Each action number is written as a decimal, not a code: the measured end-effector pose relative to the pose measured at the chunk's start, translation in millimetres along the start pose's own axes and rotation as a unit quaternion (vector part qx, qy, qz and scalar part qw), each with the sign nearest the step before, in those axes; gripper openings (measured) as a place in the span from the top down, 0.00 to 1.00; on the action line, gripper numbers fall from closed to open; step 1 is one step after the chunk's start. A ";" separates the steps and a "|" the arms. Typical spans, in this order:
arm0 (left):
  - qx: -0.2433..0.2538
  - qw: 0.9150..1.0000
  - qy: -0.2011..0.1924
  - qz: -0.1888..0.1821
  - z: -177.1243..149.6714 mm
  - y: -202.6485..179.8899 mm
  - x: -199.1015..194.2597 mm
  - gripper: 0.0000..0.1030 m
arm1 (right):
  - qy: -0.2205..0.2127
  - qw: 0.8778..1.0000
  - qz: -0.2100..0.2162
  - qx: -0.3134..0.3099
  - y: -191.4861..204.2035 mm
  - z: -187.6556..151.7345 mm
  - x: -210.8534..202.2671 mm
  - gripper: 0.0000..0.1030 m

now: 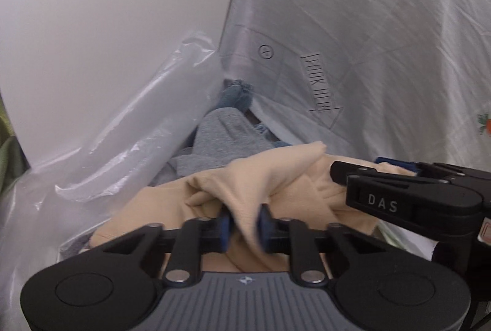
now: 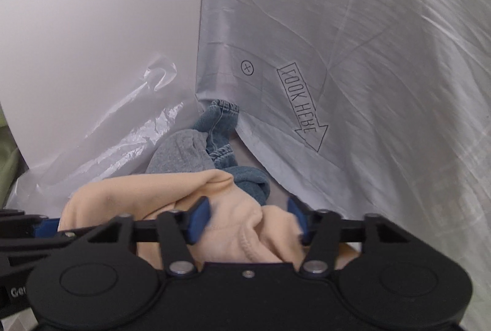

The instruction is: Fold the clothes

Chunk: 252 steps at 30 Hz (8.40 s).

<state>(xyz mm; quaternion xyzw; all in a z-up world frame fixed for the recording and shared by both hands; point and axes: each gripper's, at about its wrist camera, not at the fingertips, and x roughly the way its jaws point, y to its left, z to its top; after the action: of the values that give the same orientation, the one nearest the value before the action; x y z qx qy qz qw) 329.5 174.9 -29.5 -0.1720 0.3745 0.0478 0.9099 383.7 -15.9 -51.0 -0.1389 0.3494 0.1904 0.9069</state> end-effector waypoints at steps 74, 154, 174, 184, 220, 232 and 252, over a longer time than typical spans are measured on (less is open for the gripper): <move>0.140 0.970 0.197 -0.001 -331.9 -126.9 -141.0 0.38 | 0.145 0.840 -0.244 0.462 -114.0 -507.8 -350.0 0.18; 0.153 0.987 0.018 0.038 -260.8 -214.2 -123.3 0.96 | 0.183 0.789 -0.362 0.461 -266.9 -646.1 -437.7 0.07; 0.136 0.973 0.182 -0.031 -371.5 -246.1 -114.2 0.48 | 0.122 0.783 -0.373 0.483 -303.8 -641.4 -440.8 0.12; 0.188 0.962 0.192 -0.044 -385.8 -272.9 -118.4 0.48 | 0.101 0.828 -0.354 0.422 -345.4 -622.7 -439.0 0.83; 0.217 0.946 0.241 -0.027 -406.2 -290.5 -99.1 0.43 | 0.184 0.860 -0.296 0.372 -401.3 -598.5 -390.3 0.82; 0.219 0.946 0.235 -0.037 -405.2 -288.9 -106.1 0.42 | -0.085 0.811 -0.391 0.427 -365.2 -566.8 -527.7 0.93; 0.260 0.934 0.240 -0.041 -410.1 -299.3 -107.4 0.34 | 0.081 0.771 -0.362 0.518 -360.2 -661.3 -469.5 0.54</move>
<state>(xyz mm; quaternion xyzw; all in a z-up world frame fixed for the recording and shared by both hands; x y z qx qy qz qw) 44.6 -243.9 -142.3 0.0493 0.5739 -0.1310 0.8069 -161.8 -707.3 -160.1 0.2204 0.3913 -0.3731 0.8118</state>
